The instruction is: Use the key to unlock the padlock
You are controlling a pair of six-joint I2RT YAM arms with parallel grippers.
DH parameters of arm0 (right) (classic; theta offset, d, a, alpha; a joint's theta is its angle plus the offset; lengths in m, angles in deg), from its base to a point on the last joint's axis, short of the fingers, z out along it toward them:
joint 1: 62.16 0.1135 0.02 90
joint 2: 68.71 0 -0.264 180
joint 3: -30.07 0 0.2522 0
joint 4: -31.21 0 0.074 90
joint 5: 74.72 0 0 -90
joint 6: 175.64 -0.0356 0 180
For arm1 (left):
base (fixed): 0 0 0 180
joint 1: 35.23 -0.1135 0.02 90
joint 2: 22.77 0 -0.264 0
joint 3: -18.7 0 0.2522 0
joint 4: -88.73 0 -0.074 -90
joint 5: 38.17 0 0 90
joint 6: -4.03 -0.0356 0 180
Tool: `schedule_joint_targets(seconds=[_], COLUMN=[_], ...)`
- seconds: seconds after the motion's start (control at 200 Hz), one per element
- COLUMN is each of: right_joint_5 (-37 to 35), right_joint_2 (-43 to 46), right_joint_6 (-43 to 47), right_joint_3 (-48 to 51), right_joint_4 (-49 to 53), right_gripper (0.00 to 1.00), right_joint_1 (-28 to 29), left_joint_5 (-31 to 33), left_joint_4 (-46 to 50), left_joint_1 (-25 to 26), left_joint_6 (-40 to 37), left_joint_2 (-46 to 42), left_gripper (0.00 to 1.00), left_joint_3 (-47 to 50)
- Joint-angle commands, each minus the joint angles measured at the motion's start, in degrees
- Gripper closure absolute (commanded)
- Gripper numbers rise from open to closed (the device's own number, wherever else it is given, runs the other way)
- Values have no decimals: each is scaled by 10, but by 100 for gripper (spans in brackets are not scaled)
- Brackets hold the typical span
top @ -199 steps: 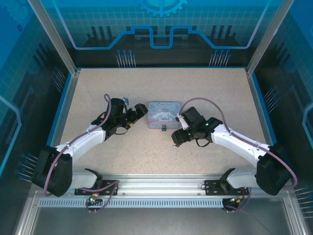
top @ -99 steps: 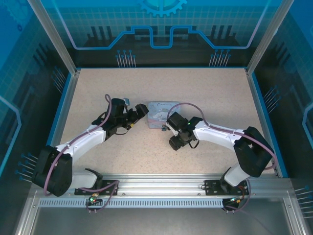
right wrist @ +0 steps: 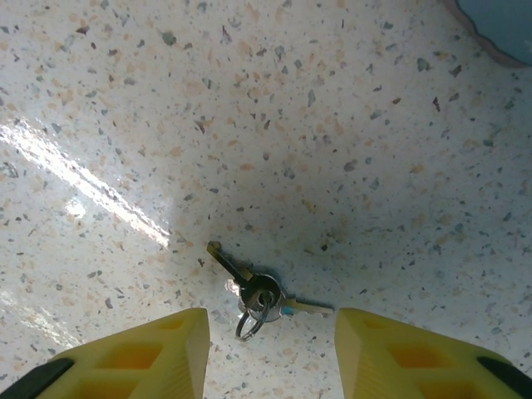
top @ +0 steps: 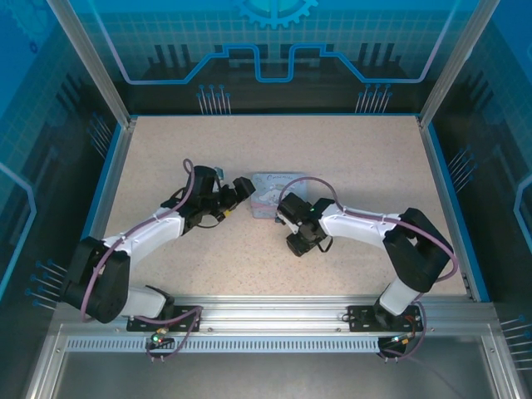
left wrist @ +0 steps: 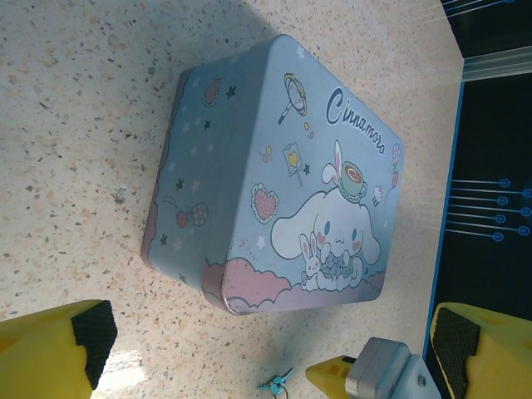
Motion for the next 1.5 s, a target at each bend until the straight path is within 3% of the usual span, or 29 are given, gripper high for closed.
schedule_joint_targets(seconds=[0.0,0.915,1.186,1.496], right_joint_5=[7,20,1,-4], right_joint_2=[-14,-62,-57,-72], right_joint_6=[3,-35,-33,-30], right_joint_3=[-17,-23,-43,-45], right_joint_4=[19,1,11,15], right_gripper=[54,57,50,50], right_joint_1=[10,10,11,11], left_joint_5=[-16,-30,-30,-30], left_joint_4=[-10,-20,-18,-16], left_joint_1=[4,3,3,3], left_joint_6=[-1,-3,-2,-2], left_joint_2=[9,30,26,26], left_gripper=[1,1,1,1], left_joint_3=[-20,-33,-31,-33])
